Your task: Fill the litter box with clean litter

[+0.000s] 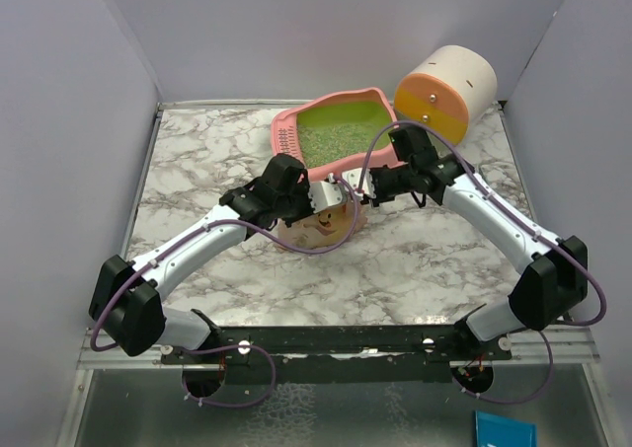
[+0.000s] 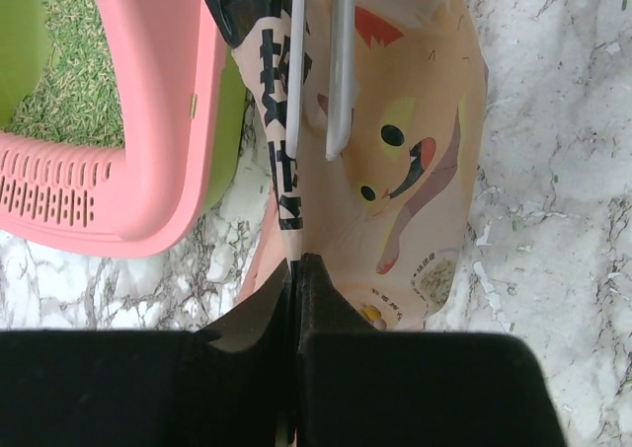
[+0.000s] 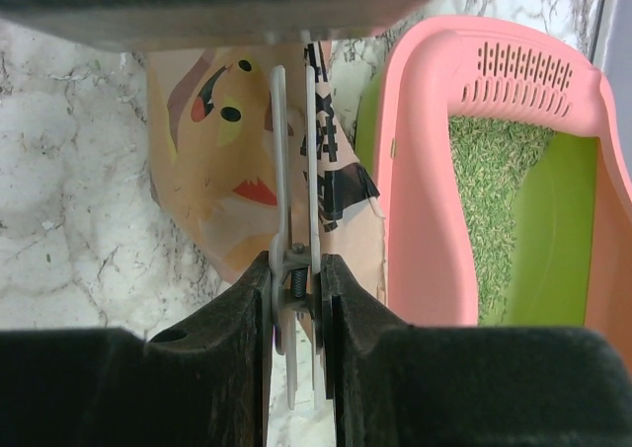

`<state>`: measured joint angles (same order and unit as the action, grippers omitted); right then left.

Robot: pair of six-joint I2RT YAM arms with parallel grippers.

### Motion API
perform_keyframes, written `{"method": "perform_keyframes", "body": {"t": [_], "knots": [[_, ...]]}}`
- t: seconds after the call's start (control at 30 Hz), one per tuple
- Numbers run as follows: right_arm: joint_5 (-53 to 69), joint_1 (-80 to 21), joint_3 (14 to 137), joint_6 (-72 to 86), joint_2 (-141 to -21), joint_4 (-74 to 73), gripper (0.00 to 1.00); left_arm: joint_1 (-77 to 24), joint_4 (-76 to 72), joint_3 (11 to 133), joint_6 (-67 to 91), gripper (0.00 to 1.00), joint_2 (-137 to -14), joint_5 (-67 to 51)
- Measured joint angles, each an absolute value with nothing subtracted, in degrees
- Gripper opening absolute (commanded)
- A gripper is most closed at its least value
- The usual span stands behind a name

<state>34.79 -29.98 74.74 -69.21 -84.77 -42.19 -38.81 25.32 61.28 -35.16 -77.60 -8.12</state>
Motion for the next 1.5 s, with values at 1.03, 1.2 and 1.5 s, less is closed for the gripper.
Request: {"method": "perform_keyframes", "body": {"t": [1.03,1.2,1.5], "knots": [[29.8,-29.9,63.0,-59.3,-65.1,-32.3,0.01,-38.9,18.9,58.3,-59.2,0.0,-76.3,-10.2],[29.8,-29.9,63.0,-58.9,-65.6,-32.9,0.01,-39.0,18.0,58.3,-62.4,0.0,-76.3,-12.0],[29.7,-29.9,62.8,-58.7,-72.1,-32.8,0.01,-38.7,11.6,49.7,-62.7,0.0,-72.2,-12.5]]}}
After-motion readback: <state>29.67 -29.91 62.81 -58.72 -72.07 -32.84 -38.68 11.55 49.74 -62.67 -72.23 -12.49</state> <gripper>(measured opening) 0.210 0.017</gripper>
